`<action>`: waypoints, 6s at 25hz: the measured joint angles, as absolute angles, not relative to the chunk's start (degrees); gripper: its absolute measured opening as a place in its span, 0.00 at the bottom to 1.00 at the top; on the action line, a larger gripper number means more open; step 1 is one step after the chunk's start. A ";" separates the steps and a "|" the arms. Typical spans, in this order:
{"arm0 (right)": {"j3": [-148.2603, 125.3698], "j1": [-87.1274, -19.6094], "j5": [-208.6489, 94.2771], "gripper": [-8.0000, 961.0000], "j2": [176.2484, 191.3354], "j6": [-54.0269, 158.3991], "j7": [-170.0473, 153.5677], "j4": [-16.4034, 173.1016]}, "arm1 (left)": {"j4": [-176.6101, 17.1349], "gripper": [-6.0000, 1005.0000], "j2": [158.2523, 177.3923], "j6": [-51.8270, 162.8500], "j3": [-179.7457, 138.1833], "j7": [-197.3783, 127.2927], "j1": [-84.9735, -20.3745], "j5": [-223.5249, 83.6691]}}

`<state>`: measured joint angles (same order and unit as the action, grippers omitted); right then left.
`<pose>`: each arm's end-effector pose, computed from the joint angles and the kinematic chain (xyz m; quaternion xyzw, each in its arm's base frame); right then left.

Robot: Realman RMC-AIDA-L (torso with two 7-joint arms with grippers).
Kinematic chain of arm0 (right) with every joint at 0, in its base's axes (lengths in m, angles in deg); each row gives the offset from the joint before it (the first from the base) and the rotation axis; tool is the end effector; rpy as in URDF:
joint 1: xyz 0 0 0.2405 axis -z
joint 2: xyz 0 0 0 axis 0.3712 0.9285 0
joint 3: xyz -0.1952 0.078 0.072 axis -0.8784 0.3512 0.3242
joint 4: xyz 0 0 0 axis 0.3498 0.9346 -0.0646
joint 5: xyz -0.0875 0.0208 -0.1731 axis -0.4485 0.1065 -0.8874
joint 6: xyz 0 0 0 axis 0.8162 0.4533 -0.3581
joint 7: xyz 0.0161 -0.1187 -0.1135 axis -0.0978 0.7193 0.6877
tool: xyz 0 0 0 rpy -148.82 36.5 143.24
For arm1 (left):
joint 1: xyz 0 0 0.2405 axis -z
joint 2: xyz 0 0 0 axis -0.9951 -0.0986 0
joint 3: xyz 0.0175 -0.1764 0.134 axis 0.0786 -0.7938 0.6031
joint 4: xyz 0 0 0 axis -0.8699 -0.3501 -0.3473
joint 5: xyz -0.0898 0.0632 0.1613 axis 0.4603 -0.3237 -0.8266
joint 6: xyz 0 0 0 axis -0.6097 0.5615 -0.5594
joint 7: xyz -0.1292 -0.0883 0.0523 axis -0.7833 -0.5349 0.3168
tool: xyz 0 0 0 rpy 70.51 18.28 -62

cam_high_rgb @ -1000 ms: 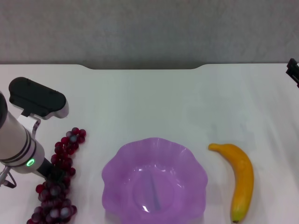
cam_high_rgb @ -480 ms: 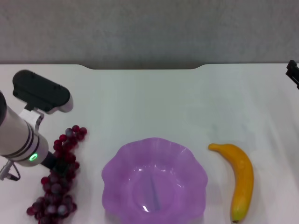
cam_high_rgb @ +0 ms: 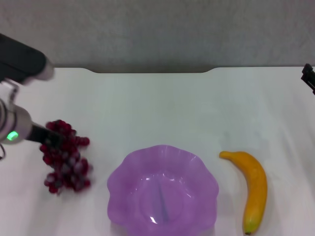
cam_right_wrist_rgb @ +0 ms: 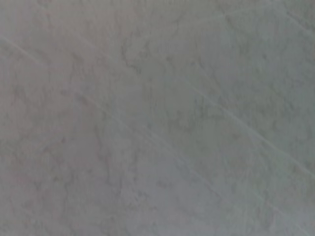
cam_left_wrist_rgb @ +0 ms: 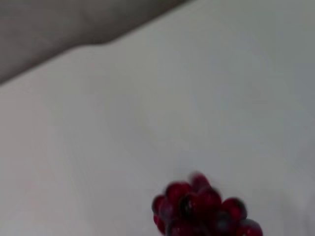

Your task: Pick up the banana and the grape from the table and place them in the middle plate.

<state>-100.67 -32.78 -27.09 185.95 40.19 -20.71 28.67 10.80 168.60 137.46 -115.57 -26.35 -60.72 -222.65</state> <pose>0.2772 0.3722 0.0582 -0.6654 0.3560 0.2665 0.5996 -0.2011 0.3468 0.0369 -0.8147 -0.3929 0.1552 0.3972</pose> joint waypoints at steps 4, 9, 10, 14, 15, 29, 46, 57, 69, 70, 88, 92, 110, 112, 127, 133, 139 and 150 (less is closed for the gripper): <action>-100.69 -32.78 -27.10 0.90 185.95 40.19 -20.71 28.67 | 15.64 0.17 168.84 138.65 -119.87 -23.66 -62.21 -222.66; -100.78 -32.78 -27.10 0.90 185.95 40.19 -20.72 28.63 | 19.75 0.17 168.98 139.59 -124.34 -20.61 -62.44 -221.95; -100.82 -32.78 -27.10 0.90 185.95 40.19 -20.71 28.61 | 20.46 0.17 169.02 139.60 -125.09 -20.09 -62.44 -221.46; -100.92 -32.83 -27.10 0.90 185.95 40.19 -20.71 28.59 | 23.38 0.17 169.07 139.68 -126.91 -18.02 -62.65 -218.54; -100.93 -32.84 -27.09 0.90 185.96 40.19 -20.71 28.61 | 25.98 0.17 169.08 139.89 -127.53 -16.66 -63.33 -216.18; -100.92 -32.87 -27.09 0.90 185.95 40.19 -20.74 28.77 | 39.51 0.17 169.17 146.44 -126.12 -10.90 -66.93 -200.62; -100.95 -32.86 -27.10 0.90 185.95 40.19 -20.74 28.53 | 35.92 0.16 169.18 150.64 -113.44 -8.67 -66.24 -192.14; -101.04 -32.93 -27.10 0.90 185.95 40.19 -20.75 28.36 | 25.44 0.16 169.18 146.37 -106.19 -8.25 -61.36 -191.99; -101.13 -33.45 -27.10 0.90 185.95 40.19 -20.72 28.72 | 17.75 0.16 169.18 139.42 -103.73 -7.90 -55.79 -192.60; -101.13 -33.45 -27.10 0.90 185.95 40.19 -20.73 28.73 | 17.62 0.16 169.18 139.07 -103.73 -7.88 -55.69 -192.80; -101.07 -33.76 -27.10 0.90 185.95 40.19 -20.84 28.91 | -4.84 0.16 169.28 119.12 -94.55 -2.33 -53.86 -194.16; -101.08 -33.83 -27.10 0.90 185.95 40.19 -20.84 28.99 | -8.21 0.16 169.27 115.85 -92.43 -1.77 -53.61 -194.18; -101.13 -34.01 -27.10 0.90 185.96 40.19 -20.76 29.51 | -5.17 0.33 169.26 112.25 -91.71 -2.55 -55.40 -197.27; -101.12 -34.01 -27.09 0.90 185.95 40.29 -20.74 29.61 | -3.73 0.44 169.22 112.23 -91.97 -2.54 -56.17 -197.27; -101.15 -34.09 -27.09 0.90 185.95 40.91 -20.71 30.19 | 11.96 0.86 168.99 115.77 -99.00 -1.52 -63.09 -199.34; -101.26 -34.10 -27.09 0.90 185.95 40.90 -20.71 30.18 | 15.32 0.90 169.08 103.14 -102.48 1.11 -69.00 -198.04; -101.31 -34.14 -27.10 0.90 185.95 40.89 -20.71 29.98 | 11.95 0.90 169.06 85.49 -104.82 5.83 -71.74 -191.93; -101.30 -34.27 -27.10 0.90 186.08 40.89 -20.72 29.71 | -2.80 0.89 168.46 65.90 -108.31 12.33 -69.61 -176.92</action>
<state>-101.30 -34.27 -27.10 186.08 40.89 -20.72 29.71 -2.80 168.46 65.90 -108.31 12.33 -69.61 -176.92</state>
